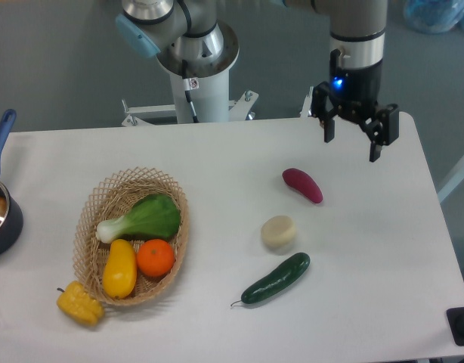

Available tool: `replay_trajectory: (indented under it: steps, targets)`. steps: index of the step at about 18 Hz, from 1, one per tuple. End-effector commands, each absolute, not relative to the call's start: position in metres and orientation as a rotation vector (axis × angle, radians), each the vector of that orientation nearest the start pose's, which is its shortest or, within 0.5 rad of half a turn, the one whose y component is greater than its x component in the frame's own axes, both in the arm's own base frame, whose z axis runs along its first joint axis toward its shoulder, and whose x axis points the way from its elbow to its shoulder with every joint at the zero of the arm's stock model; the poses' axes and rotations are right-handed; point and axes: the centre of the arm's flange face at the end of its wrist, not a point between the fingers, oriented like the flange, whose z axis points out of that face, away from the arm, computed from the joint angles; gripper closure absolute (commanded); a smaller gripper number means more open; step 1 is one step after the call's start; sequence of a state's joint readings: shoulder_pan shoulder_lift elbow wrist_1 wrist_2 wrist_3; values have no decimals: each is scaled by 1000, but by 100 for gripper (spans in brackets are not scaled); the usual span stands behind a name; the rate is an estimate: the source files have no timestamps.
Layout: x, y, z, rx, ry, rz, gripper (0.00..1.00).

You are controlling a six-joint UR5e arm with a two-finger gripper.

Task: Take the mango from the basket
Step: 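Move the open gripper over the wicker basket toward the yellow mango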

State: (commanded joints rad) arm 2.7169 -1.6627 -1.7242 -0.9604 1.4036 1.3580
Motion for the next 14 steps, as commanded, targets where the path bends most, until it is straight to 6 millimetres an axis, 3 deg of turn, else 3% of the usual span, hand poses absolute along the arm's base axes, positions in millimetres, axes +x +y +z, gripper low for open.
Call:
replay_trajectory:
  steps: [3, 5, 7, 11, 14]
  targets:
    - [-435, 399, 418, -2786, 166, 412, 0]
    - [-431, 424, 414, -2764, 162, 415, 0]
    - [-427, 437, 399, -2776, 143, 374, 0]
    - [-371, 495, 383, -2762, -34, 239, 0]
    - [-334, 520, 382, -2747, -41, 187, 0]
